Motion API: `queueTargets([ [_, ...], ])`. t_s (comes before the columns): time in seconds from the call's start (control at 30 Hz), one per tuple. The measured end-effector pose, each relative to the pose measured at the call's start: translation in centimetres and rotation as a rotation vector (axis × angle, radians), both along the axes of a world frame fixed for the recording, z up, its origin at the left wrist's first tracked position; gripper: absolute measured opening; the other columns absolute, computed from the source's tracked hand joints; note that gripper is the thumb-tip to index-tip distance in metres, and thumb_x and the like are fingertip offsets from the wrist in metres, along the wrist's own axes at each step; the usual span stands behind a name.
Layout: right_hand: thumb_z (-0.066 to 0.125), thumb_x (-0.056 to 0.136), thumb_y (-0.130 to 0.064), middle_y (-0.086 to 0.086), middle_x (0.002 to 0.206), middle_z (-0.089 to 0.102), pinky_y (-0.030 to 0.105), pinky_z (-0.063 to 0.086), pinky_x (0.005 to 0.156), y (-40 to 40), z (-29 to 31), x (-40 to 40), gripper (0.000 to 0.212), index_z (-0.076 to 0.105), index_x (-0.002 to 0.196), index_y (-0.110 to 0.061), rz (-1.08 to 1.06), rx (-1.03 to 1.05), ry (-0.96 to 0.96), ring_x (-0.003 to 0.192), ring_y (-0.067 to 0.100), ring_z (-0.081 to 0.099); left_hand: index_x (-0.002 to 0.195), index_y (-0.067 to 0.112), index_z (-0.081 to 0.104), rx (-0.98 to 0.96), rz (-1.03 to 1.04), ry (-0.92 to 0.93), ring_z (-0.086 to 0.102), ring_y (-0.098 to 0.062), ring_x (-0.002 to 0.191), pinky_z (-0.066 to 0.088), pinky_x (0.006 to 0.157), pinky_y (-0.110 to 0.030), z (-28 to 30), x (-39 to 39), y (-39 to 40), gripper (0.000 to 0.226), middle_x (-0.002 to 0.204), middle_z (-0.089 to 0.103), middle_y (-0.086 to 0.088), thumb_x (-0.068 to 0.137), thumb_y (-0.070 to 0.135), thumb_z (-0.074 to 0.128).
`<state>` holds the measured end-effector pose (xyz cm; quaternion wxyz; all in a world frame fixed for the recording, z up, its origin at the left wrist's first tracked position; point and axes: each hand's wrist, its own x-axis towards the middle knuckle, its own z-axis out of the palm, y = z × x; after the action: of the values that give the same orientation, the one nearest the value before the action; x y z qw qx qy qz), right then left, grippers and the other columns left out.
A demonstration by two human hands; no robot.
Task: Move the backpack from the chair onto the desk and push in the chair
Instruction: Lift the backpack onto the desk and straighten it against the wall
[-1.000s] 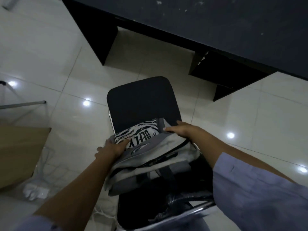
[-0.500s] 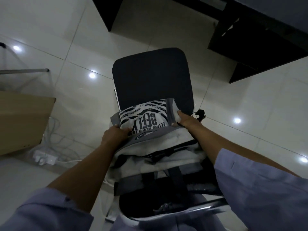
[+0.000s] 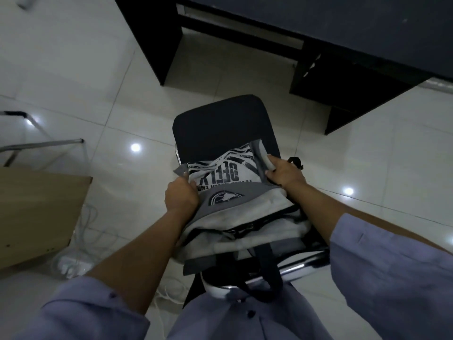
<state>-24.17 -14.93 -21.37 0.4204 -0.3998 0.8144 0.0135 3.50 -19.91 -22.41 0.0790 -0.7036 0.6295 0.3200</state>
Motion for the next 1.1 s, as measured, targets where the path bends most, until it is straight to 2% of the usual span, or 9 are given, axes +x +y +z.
queueTargets([
  [0.07,0.051,0.100,-0.030,0.010,0.153,0.047,0.039,0.040,0.109,0.0,2.6,0.4,0.059,0.032,0.156,-0.031,-0.050,-0.128,0.042,0.136,0.036,0.046,0.136,0.004,0.059,-0.088,-0.010,0.051,0.062,-0.047,0.105,0.050,0.084,-0.046,2.1,-0.3,-0.8,0.043,0.114,0.067,-0.029,0.104,0.028,0.045],
  [0.17,0.051,0.100,-0.032,0.014,0.141,0.059,0.040,0.045,0.101,0.2,6.6,0.7,0.057,0.036,0.155,-0.031,-0.148,-0.348,0.111,0.125,0.038,0.055,0.144,0.007,0.054,-0.266,-0.041,0.166,0.064,-0.045,0.102,0.049,0.082,-0.043,6.2,-1.3,-2.2,0.044,0.112,0.069,-0.028,0.105,0.026,0.044],
  [0.27,0.050,0.100,-0.035,0.012,0.141,0.060,0.043,0.047,0.103,0.1,10.8,0.3,0.057,0.035,0.155,-0.035,-0.244,-0.537,0.128,0.125,0.039,0.055,0.151,0.019,0.047,-0.397,-0.096,0.236,0.063,-0.044,0.104,0.049,0.082,-0.043,10.6,-2.6,-4.2,0.047,0.116,0.069,-0.025,0.106,0.029,0.041],
  [0.37,0.049,0.099,-0.037,0.011,0.137,0.062,0.043,0.048,0.103,0.1,15.4,-0.9,0.057,0.034,0.154,-0.040,-0.337,-0.676,0.162,0.122,0.038,0.058,0.152,0.021,0.045,-0.501,-0.138,0.329,0.062,-0.045,0.105,0.047,0.081,-0.043,15.2,-4.6,-6.0,0.048,0.118,0.068,-0.027,0.106,0.030,0.042],
  [0.47,0.049,0.098,-0.039,0.012,0.128,0.066,0.042,0.051,0.098,0.3,19.7,-2.5,0.057,0.033,0.153,-0.043,-0.417,-0.794,0.186,0.112,0.037,0.063,0.154,0.025,0.043,-0.568,-0.145,0.425,0.059,-0.045,0.114,0.047,0.089,-0.044,19.7,-7.0,-7.0,0.048,0.125,0.067,-0.024,0.106,0.032,0.042],
  [0.53,0.050,0.099,-0.037,0.014,0.130,0.065,0.042,0.051,0.097,0.6,22.3,-3.7,0.056,0.036,0.153,-0.040,-0.444,-0.873,0.223,0.114,0.039,0.062,0.153,0.027,0.043,-0.608,-0.165,0.471,0.059,-0.045,0.116,0.047,0.094,-0.047,22.5,-8.8,-7.3,0.048,0.125,0.068,-0.022,0.106,0.033,0.042],
  [0.77,0.053,0.100,-0.031,0.013,0.130,0.067,0.041,0.050,0.093,3.0,29.2,-9.9,0.054,0.041,0.152,-0.035,-0.502,-1.052,0.358,0.114,0.040,0.062,0.153,0.024,0.045,-0.722,-0.254,0.581,0.059,-0.045,0.118,0.046,0.098,-0.048,30.0,-16.6,-6.6,0.047,0.128,0.067,-0.020,0.107,0.034,0.042],
  [0.93,0.054,0.100,-0.032,0.013,0.136,0.063,0.042,0.049,0.097,6.1,31.4,-16.9,0.056,0.038,0.153,-0.035,-0.524,-1.089,0.402,0.118,0.038,0.060,0.153,0.022,0.045,-0.780,-0.326,0.584,0.061,-0.047,0.113,0.048,0.100,-0.053,32.1,-23.9,-4.6,0.046,0.124,0.069,-0.021,0.107,0.032,0.042],
  [1.1,0.054,0.099,-0.034,0.015,0.132,0.065,0.040,0.050,0.096,8.5,32.5,-24.6,0.055,0.040,0.152,-0.035,-0.564,-1.104,0.384,0.115,0.037,0.062,0.148,0.026,0.051,-0.799,-0.327,0.548,0.062,-0.044,0.111,0.049,0.093,-0.049,33.4,-31.8,-2.8,0.043,0.120,0.071,-0.019,0.107,0.034,0.042],
])
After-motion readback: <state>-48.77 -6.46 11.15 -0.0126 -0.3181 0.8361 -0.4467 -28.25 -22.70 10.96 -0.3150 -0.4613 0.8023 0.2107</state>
